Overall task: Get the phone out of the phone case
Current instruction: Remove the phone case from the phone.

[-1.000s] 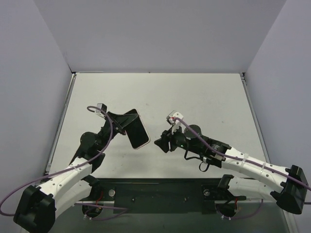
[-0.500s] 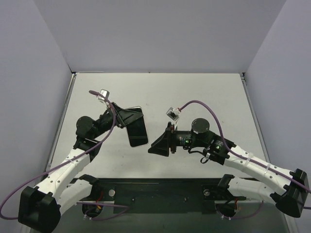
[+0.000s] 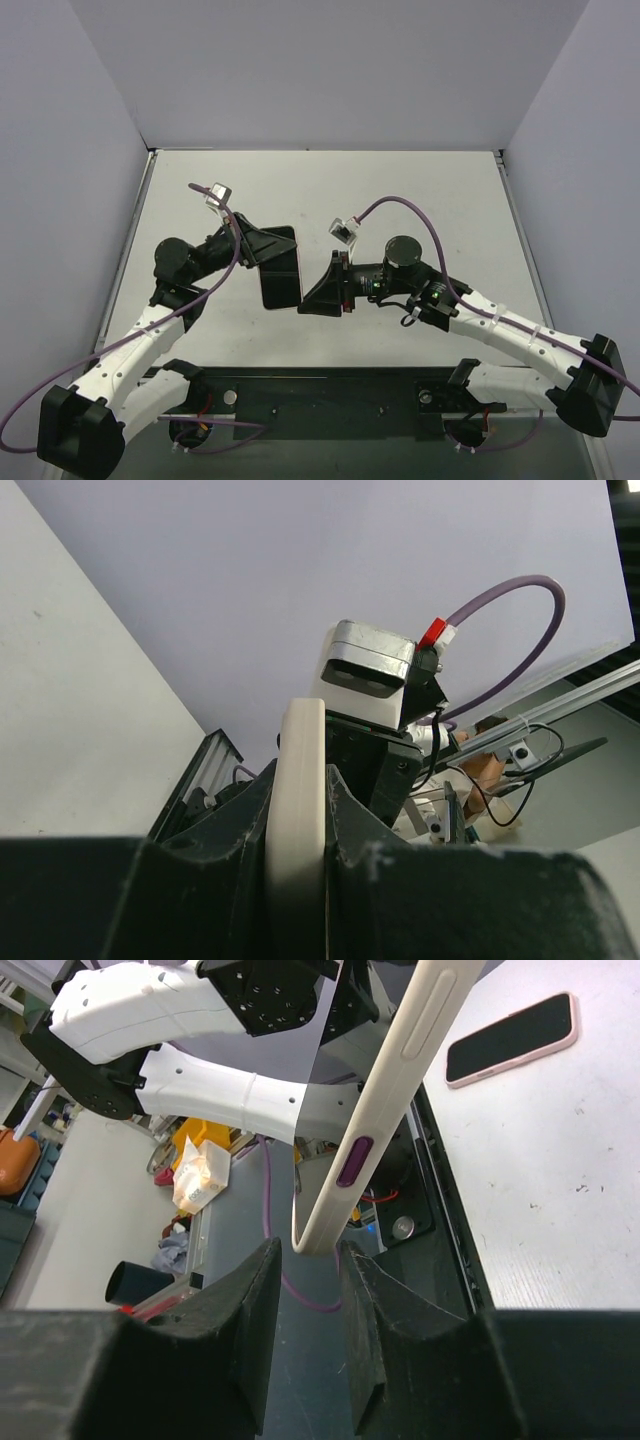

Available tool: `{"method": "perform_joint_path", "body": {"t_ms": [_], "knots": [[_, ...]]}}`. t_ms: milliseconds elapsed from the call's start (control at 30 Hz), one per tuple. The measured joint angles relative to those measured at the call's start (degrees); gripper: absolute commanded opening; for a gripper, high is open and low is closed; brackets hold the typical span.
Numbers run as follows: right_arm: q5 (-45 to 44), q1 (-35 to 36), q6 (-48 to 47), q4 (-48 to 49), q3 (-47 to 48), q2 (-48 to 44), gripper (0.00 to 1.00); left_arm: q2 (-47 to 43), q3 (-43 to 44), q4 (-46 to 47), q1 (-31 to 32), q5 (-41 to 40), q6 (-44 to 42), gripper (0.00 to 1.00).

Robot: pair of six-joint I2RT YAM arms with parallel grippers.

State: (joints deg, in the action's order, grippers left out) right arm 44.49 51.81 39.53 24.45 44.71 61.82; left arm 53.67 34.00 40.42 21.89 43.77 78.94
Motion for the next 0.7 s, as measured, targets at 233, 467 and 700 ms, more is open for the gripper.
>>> {"method": "perform_joint_path", "body": {"t_ms": [233,467,700], "knots": [[1.5,0.0,0.8,2.1,0.7,2.6,0.26,-0.3,0.0,-0.1,0.0,1.4,0.5,0.00],[2.8,0.0,0.7,2.3,1.8,3.6,0.22,-0.5,0.8,-0.4,-0.3,2.2,1.1,0.00],[2.2,2.6,-4.9,-2.1,4.5,3.7,0.00,1.3,2.7,1.2,-0.3,6.4,3.9,0.00]]}}
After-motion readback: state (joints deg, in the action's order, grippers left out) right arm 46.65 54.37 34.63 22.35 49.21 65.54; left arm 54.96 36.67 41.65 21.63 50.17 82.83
